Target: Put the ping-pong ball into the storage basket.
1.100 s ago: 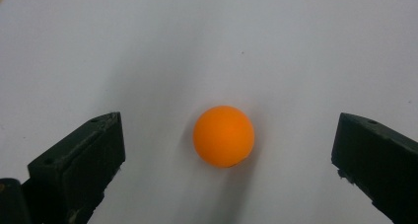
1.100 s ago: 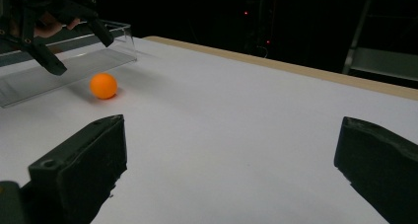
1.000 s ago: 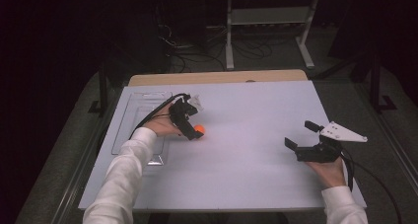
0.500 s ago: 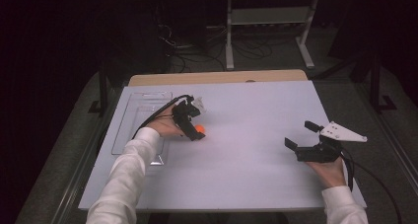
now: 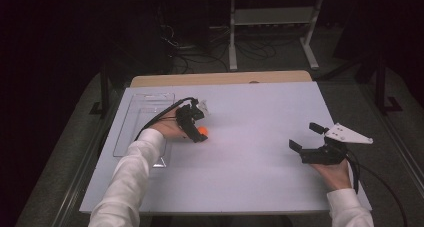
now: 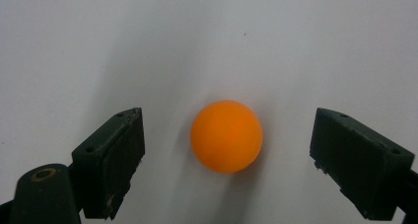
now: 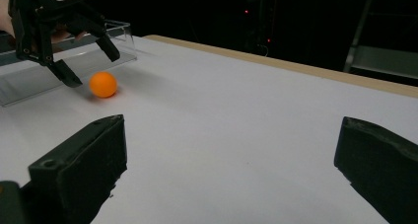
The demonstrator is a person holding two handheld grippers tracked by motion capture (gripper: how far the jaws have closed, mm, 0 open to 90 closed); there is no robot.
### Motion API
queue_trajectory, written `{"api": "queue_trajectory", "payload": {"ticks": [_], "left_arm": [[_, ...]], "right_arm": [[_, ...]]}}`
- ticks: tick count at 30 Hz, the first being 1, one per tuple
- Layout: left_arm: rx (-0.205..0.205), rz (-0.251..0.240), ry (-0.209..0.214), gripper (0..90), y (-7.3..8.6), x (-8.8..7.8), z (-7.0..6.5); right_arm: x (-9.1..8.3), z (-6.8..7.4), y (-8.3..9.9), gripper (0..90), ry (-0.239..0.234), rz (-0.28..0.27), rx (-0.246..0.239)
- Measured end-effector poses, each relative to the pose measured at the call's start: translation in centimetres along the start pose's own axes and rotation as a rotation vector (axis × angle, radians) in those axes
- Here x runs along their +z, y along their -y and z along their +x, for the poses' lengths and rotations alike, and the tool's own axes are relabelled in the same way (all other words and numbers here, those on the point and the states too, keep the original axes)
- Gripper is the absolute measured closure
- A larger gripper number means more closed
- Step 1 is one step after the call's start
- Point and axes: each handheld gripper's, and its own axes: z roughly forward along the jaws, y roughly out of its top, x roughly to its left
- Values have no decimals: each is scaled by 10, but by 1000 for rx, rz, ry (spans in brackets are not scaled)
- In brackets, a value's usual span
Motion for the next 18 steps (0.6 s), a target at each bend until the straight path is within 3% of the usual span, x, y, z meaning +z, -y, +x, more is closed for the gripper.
{"api": "queue_trajectory", "payload": {"ticks": [10,18], "left_arm": [[53,42,-38,228,-3,4,-1],[87,76,-32,315,-5,8,-4]], "right_arm": [[0,0,0,0,0,0,1],[-3,-4,0,0,6,-17,26]]}}
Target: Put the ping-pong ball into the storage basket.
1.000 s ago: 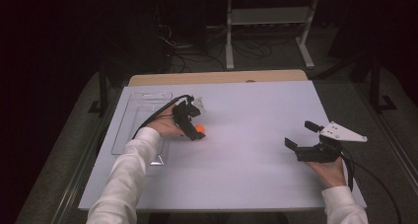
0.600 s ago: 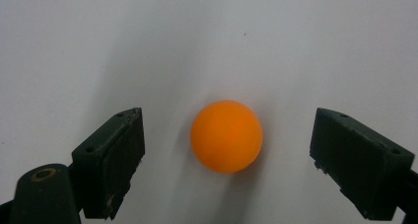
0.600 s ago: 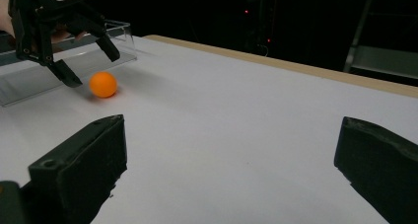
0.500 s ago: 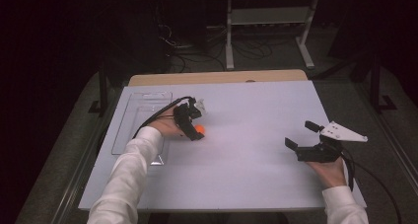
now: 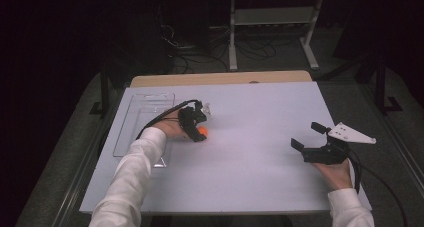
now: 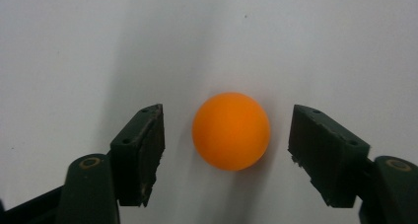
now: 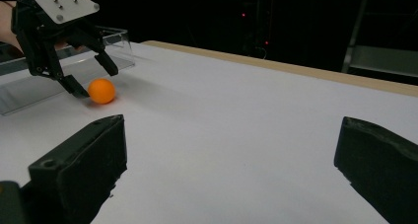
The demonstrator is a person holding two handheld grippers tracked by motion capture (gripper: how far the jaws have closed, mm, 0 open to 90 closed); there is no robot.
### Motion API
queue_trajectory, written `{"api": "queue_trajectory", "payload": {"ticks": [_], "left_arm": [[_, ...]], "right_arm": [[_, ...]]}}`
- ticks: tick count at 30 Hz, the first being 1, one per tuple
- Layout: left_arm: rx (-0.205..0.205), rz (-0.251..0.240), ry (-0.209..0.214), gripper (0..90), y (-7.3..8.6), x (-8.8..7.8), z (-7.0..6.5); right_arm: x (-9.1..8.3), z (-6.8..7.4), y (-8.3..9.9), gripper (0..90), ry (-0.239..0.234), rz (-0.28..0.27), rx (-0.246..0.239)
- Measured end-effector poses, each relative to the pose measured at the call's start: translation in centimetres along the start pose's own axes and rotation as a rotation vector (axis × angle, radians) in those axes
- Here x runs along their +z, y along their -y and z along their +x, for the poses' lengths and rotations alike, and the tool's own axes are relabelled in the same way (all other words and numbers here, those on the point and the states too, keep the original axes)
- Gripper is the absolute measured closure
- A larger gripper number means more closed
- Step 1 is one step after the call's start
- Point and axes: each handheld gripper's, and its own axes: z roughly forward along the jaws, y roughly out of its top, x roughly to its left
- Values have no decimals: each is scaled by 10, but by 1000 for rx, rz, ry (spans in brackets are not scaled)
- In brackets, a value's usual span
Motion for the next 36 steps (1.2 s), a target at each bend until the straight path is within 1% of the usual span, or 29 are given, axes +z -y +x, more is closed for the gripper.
{"api": "queue_trajectory", "payload": {"ticks": [6,15,21,26,28,31,36], "left_arm": [[12,12,10,387,-1,1,-1],[29,33,0,445,-1,3,-3],[53,46,-2,501,-1,4,-3],[64,48,-3,506,-1,4,-3],[65,48,-11,506,-1,4,-3],[56,40,-12,507,0,3,-2],[50,35,1,507,0,0,-2]], "right_arm": [[1,0,0,0,-3,4,-3],[0,0,0,0,-2,4,0],[1,0,0,0,-3,4,0],[1,0,0,0,-4,4,-1],[1,0,0,0,-3,4,0],[1,0,0,0,-3,5,0],[0,0,0,0,-4,3,1]]}}
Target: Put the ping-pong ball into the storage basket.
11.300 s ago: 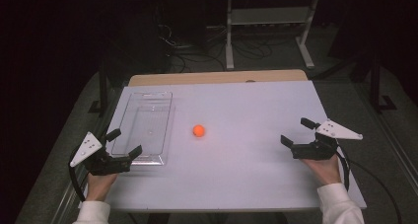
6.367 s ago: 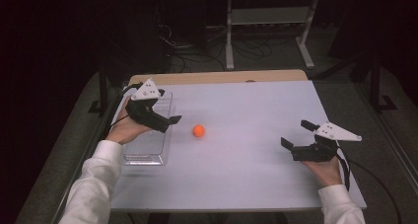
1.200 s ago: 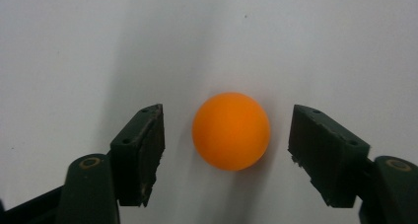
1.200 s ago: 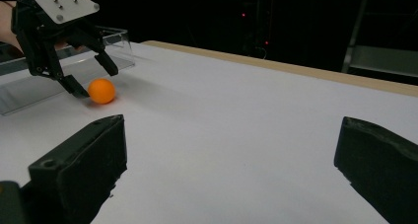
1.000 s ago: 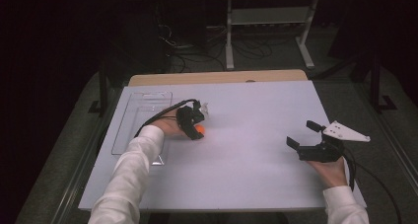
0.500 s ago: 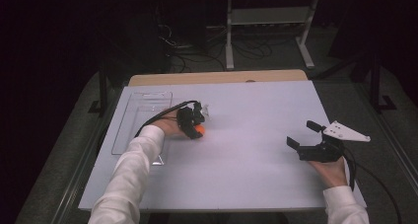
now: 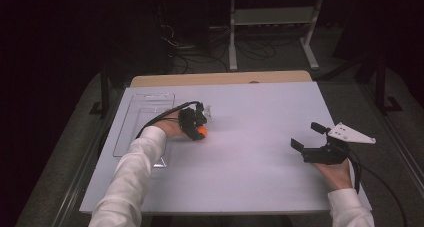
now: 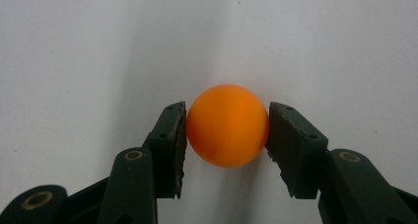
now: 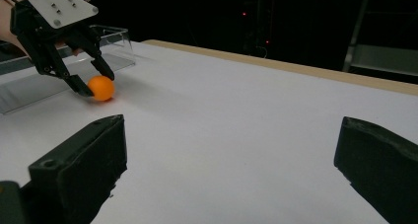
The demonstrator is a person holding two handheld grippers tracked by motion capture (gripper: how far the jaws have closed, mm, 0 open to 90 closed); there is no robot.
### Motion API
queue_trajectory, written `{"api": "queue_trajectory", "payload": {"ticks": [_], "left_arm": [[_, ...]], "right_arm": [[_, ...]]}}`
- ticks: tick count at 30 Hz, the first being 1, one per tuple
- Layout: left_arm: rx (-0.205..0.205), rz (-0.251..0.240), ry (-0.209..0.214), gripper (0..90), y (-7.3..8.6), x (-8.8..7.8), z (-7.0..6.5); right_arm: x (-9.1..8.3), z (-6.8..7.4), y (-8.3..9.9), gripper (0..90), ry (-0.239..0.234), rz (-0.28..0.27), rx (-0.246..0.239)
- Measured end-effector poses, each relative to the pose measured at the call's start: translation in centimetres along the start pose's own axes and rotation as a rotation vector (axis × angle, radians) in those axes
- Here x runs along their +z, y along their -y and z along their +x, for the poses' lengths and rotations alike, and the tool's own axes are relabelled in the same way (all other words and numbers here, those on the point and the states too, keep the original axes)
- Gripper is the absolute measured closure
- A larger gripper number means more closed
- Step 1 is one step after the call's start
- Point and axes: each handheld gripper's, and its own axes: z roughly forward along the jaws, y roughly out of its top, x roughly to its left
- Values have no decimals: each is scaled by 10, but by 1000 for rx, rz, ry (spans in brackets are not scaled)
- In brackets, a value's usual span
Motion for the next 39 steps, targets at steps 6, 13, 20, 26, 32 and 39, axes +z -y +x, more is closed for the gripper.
{"api": "queue_trajectory", "payload": {"ticks": [6,13,20,26,32,39], "left_arm": [[-6,4,9,507,2,-4,1],[-3,11,14,507,0,-10,1],[4,5,12,507,-4,-19,1],[9,2,9,506,-3,-26,-1],[-8,-5,19,506,3,-39,0],[-14,-25,22,507,6,-56,2]], "right_arm": [[0,0,0,0,-1,1,4],[0,0,0,0,0,-2,6],[0,0,0,0,-2,-2,9],[1,0,0,0,-4,6,3],[1,1,0,0,-8,13,1],[2,1,0,0,-9,17,-4]]}}
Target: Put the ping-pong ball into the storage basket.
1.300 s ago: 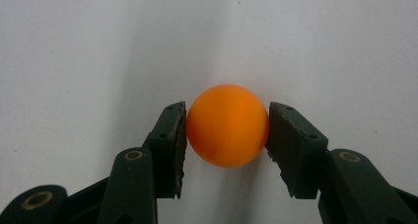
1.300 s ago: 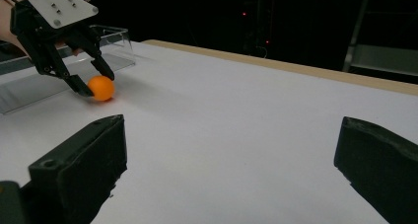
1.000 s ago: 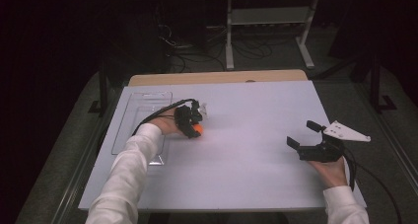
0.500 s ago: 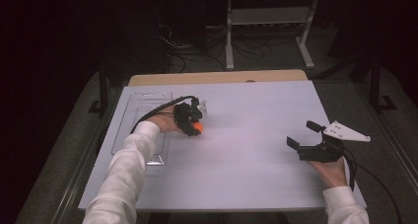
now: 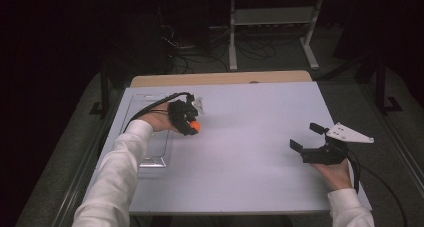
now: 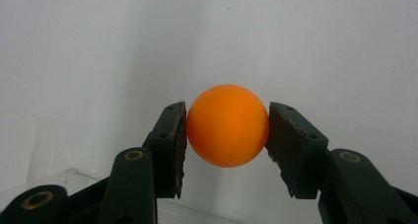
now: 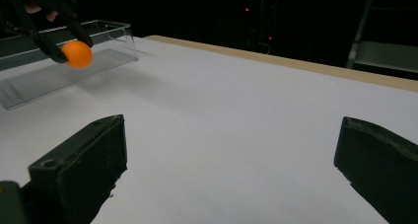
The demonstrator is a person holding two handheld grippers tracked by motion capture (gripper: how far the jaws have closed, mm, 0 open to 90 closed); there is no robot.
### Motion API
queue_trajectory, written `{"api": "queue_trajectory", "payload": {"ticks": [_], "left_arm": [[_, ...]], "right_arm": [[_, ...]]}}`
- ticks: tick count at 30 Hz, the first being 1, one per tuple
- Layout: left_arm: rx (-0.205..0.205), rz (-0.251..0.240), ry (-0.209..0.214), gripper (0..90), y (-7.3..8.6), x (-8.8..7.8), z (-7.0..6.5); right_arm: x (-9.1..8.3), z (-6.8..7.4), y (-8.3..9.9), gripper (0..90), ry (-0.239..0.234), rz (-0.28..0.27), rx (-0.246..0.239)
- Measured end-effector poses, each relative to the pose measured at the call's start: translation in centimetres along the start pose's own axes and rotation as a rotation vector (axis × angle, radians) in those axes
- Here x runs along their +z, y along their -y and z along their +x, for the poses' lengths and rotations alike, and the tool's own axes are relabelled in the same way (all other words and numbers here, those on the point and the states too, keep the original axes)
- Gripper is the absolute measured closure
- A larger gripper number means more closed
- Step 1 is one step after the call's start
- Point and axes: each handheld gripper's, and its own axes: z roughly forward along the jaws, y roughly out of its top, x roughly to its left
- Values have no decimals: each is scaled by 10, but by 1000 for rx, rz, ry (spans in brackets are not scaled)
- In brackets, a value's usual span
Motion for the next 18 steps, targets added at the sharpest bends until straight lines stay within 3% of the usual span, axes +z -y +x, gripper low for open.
{"api": "queue_trajectory", "payload": {"ticks": [18], "left_arm": [[6,-10,-32,507,4,-28,-4]], "right_arm": [[2,2,1,0,-14,23,-5]]}}
